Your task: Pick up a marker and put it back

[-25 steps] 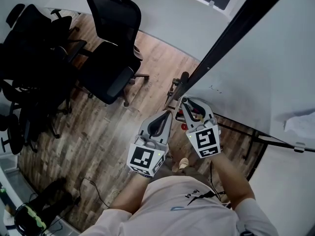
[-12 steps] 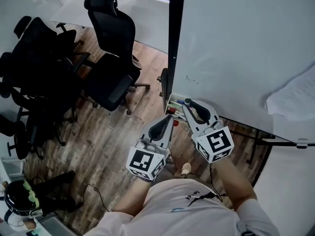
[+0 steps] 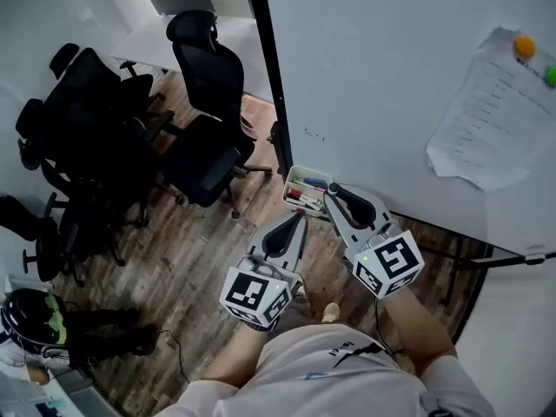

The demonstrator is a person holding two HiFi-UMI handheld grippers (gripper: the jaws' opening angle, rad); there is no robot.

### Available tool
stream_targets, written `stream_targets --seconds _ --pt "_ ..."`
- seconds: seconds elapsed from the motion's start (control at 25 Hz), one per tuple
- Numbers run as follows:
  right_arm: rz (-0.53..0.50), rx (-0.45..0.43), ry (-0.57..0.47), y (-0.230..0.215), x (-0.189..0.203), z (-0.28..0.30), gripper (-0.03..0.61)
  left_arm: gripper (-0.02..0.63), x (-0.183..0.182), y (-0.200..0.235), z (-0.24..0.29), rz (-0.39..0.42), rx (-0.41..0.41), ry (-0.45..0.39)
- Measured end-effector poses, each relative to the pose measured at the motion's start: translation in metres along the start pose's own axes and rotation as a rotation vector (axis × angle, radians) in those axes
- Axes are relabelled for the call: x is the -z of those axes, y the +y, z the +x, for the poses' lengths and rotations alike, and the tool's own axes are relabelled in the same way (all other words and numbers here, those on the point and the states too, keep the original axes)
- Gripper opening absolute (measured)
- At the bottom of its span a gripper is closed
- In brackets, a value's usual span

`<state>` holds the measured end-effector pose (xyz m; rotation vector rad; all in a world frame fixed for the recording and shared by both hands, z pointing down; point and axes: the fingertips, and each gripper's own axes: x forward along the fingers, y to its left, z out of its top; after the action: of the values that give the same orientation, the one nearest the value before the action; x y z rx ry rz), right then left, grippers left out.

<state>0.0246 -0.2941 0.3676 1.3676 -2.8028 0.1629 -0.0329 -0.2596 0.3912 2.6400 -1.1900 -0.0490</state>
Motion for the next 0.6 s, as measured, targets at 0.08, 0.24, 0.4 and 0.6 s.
stream_targets --seconds 0.08,0.24,0.4,0.6 --pt "-0.004 -0.011 -0.01 0.005 -0.006 -0.013 0.072 0.011 -0.003 -0.013 -0.005 0.003 -0.002 -0.008" --pt "-0.011 -0.033 -0.029 0.013 -0.016 -0.039 0.072 0.012 -0.009 -0.039 -0.014 0.014 -0.002 -0.028" --pt "-0.011 -0.049 -0.051 0.02 -0.028 -0.066 0.072 0.012 -0.02 -0.067 -0.024 0.028 0.007 -0.05" --pt "-0.029 -0.07 -0.077 0.032 -0.042 -0.093 0.072 0.012 -0.033 -0.093 -0.037 0.038 0.005 -0.078"
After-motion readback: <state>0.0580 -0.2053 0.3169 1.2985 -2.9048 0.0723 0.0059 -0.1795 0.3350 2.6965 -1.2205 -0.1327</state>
